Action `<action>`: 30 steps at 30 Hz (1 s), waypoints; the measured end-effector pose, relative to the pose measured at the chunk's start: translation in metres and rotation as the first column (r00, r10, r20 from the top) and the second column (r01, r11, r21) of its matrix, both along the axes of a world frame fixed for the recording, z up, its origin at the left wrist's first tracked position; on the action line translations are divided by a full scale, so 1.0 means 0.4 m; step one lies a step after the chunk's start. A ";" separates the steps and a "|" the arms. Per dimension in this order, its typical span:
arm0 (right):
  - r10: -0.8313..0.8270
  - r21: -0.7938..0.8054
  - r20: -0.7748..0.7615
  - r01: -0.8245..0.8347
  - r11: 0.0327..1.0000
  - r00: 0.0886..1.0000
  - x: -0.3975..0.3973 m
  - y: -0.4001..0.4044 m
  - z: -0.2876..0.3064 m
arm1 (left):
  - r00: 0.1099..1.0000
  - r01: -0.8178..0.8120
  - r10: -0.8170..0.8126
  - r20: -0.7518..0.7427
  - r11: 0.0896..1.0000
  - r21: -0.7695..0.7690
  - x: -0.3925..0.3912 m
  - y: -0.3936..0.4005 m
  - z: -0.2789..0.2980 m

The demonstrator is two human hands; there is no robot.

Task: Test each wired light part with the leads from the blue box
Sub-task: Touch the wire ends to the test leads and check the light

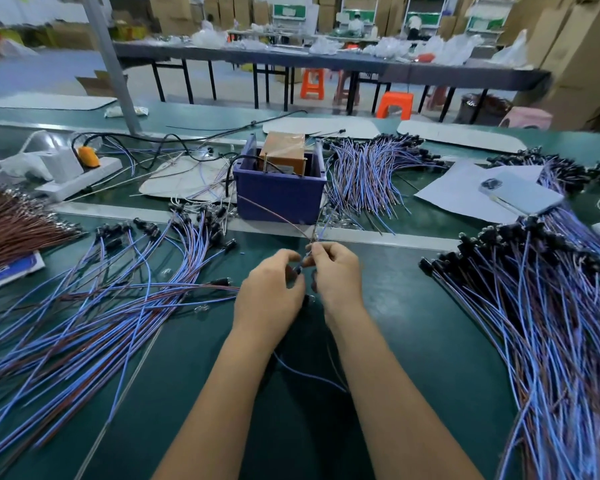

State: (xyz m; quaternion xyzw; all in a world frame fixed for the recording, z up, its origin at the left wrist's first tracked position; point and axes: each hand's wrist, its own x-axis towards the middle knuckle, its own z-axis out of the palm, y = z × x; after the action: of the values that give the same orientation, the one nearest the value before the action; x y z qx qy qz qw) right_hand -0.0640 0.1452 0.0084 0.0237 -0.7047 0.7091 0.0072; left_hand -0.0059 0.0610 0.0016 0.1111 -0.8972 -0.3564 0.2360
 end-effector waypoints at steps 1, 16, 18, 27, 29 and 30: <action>0.020 -0.025 0.028 -0.020 0.999 0.999 0.004 -0.004 -0.002 | 1.000 -0.011 0.011 -0.026 1.000 -0.029 -0.004 0.005 0.005; -0.067 -0.277 0.075 0.085 0.957 0.995 -0.007 0.047 0.001 | 0.970 -0.197 0.242 -0.036 0.859 0.472 -0.039 -0.121 0.033; -0.076 -0.304 0.092 0.101 0.947 0.993 -0.015 0.028 0.004 | 0.954 -0.231 0.296 -0.045 0.824 0.518 -0.052 -0.118 0.037; -0.209 -0.231 0.063 0.218 0.948 0.976 -0.068 -0.038 -0.007 | 0.897 -0.277 0.439 -0.053 0.653 0.705 -0.102 -0.136 0.028; -0.216 -0.213 0.054 0.223 0.951 0.975 -0.072 -0.046 -0.012 | 0.884 -0.279 0.463 -0.065 0.633 0.722 -0.109 -0.140 0.026; -0.218 -0.206 0.054 0.224 0.952 0.974 -0.074 -0.050 -0.016 | 0.882 -0.277 0.467 -0.069 0.630 0.725 -0.111 -0.142 0.024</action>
State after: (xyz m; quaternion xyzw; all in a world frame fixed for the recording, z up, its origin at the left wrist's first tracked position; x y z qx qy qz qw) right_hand -0.0937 0.1253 0.0022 -0.0670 -0.6238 0.7748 0.0783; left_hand -0.0501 0.0044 0.0114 0.3298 -0.6152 -0.6212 0.3563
